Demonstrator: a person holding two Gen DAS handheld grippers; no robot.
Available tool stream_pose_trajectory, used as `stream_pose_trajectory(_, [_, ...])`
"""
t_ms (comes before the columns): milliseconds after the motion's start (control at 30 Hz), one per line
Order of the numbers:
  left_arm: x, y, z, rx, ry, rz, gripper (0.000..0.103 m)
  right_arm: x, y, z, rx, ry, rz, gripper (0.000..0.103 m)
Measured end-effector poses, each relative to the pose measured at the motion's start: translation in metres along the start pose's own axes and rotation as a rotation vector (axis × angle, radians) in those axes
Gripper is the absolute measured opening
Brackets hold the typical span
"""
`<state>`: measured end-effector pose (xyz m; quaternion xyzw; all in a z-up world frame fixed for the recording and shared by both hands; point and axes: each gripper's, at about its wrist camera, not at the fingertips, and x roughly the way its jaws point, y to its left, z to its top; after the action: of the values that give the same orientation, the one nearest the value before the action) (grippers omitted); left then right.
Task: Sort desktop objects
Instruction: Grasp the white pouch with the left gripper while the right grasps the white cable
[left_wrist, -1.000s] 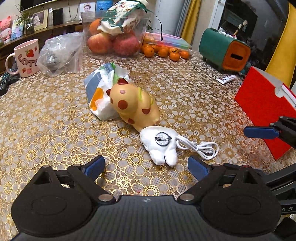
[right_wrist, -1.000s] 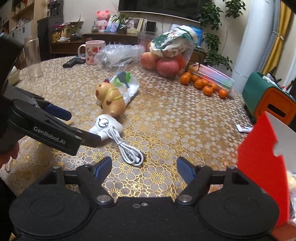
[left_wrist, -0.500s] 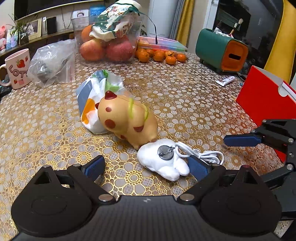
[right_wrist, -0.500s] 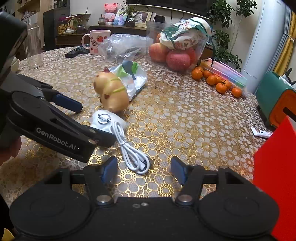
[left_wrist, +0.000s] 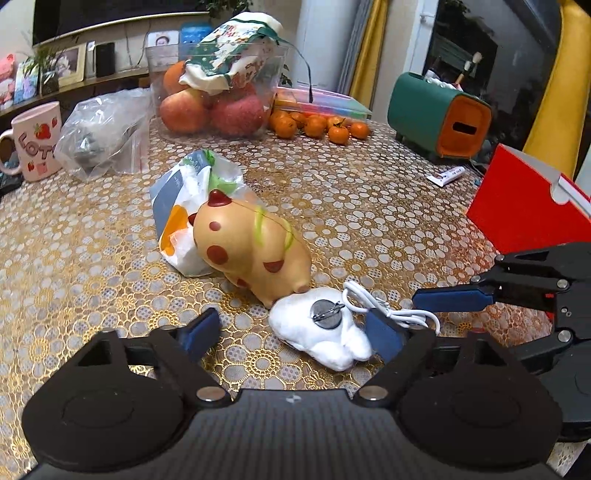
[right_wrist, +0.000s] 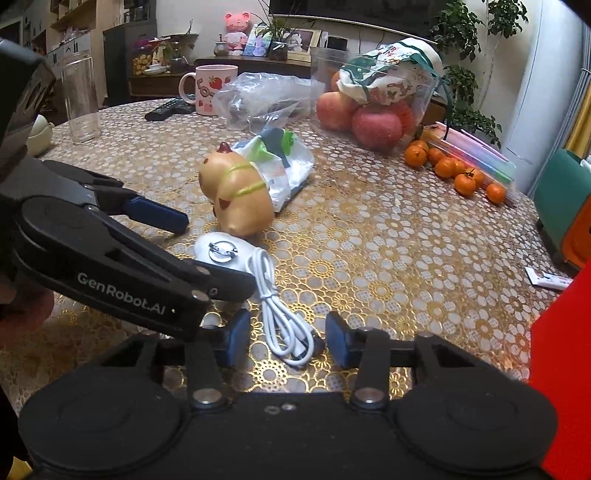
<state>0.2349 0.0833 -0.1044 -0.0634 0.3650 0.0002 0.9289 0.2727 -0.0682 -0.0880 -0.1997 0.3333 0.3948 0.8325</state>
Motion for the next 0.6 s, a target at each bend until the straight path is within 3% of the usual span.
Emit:
stream_pose_trajectory(100, [-0.0009,-0.0032,0.0002,0.017,0.002,-0.014,0.064,-0.0002,-0.0005,-0.0001,0.007,-0.001,0.004,0.041])
stream_pose_trajectory(200, [-0.0019,-0.0075,-0.0004,0.032,0.005,-0.025,0.054,-0.0006,-0.0021,-0.0005,0.015,-0.002,-0.005,0.034])
stream_pose_trajectory(600, [-0.0076,-0.0078,-0.0007,-0.02,0.019,-0.024,0.048,-0.0078,-0.0071,-0.0022,0.067,-0.001,-0.027,0.023])
